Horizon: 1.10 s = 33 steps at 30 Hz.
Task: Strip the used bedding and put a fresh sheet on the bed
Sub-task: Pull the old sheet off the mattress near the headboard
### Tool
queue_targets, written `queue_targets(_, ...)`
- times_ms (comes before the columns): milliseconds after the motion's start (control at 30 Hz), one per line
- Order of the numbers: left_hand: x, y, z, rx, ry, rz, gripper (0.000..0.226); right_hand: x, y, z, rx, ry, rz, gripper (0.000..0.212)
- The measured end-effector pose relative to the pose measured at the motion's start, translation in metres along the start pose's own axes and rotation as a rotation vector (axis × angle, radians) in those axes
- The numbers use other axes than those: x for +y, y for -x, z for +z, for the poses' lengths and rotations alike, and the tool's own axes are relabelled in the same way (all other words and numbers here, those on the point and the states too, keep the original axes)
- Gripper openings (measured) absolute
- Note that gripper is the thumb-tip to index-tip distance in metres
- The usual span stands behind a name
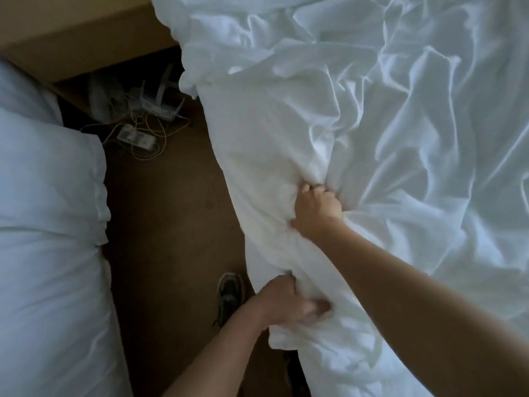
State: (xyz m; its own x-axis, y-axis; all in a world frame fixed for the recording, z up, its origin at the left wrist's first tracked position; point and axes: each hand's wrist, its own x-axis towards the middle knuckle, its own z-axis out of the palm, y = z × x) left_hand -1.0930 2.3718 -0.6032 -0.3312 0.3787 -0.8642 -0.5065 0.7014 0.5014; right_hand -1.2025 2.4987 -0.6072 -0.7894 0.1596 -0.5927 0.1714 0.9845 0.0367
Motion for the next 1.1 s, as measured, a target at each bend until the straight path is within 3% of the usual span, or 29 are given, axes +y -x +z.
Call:
queue_targets(33, 0.001, -0.002, -0.024, 0.018, 0.034, 0.013, 0.051, 0.001, -0.002, -0.001, 0.039, -0.016, -0.020, 0.045)
queue_targets(100, 0.010, -0.012, -0.081, 0.236, 0.261, 0.005, 0.047, 0.009, -0.007, -0.016, 0.030, -0.103, -0.110, 0.030)
queue_targets(200, 0.045, -0.036, -0.171, 0.512, 0.672, 0.083, 0.075, 0.031, -0.002, -0.041, -0.144, -0.253, -0.194, 0.018)
queue_targets(267, 0.076, -0.050, -0.214, 0.469, 0.743, 0.178, 0.078, 0.047, 0.009, -0.046, -0.292, -0.360, -0.155, 0.012)
queue_targets(333, 0.103, -0.062, -0.234, 0.345, 0.762, 0.209, 0.060, 0.046, 0.016, -0.049, -0.449, -0.420, -0.097, 0.016)
queue_targets(400, 0.119, -0.071, -0.235, 0.304, 0.857, 0.206, 0.040, 0.028, 0.011, -0.062, -0.593, -0.243, -0.111, 0.006)
queue_targets(467, 0.120, -0.077, -0.229, 0.367, 0.944, 0.179, 0.033, 0.007, -0.007, -0.091, -0.658, -0.121, -0.162, 0.025)
queue_targets(500, 0.117, -0.079, -0.226, 0.406, 0.941, 0.174, 0.032, -0.004, -0.019, -0.108, -0.571, -0.167, -0.186, 0.032)
queue_targets(533, 0.111, -0.080, -0.221, 0.444, 0.901, 0.169, 0.032, -0.015, -0.033, -0.126, -0.340, -0.298, -0.189, 0.036)
queue_targets(600, 0.097, -0.078, -0.208, 0.523, 0.742, 0.158, 0.035, -0.041, -0.067, -0.155, 0.317, -0.508, -0.106, 0.050)
queue_targets(633, 0.091, -0.075, -0.201, 0.547, 0.654, 0.167, 0.040, -0.057, -0.085, -0.164, 0.478, -0.466, -0.067, 0.069)
queue_targets(667, 0.087, -0.070, -0.196, 0.546, 0.597, 0.191, 0.048, -0.071, -0.102, -0.169, 0.455, -0.371, -0.018, 0.085)
queue_targets(700, 0.085, -0.066, -0.194, 0.518, 0.578, 0.215, 0.059, -0.083, -0.118, -0.166, 0.329, -0.296, 0.021, 0.090)
queue_targets(767, 0.084, -0.064, -0.209, 0.386, 0.745, 0.211, 0.082, -0.091, -0.140, -0.146, 0.122, -0.234, 0.094, 0.070)
queue_targets(800, 0.083, -0.068, -0.224, 0.299, 0.880, 0.185, 0.083, -0.089, -0.146, -0.134, 0.100, -0.250, 0.102, 0.058)
queue_targets(867, 0.078, -0.077, -0.260, 0.154, 1.104, 0.134, 0.063, -0.078, -0.154, -0.118, 0.085, -0.263, 0.030, 0.050)
queue_targets(933, 0.073, -0.086, -0.285, 0.125, 1.145, 0.112, 0.053, -0.075, -0.159, -0.117, 0.056, -0.375, -0.032, 0.051)
queue_targets(1100, 0.082, -0.096, -0.273, 0.041, 1.218, 0.186, 0.047, -0.062, -0.170, -0.154, -0.261, -0.821, -0.014, 0.048)
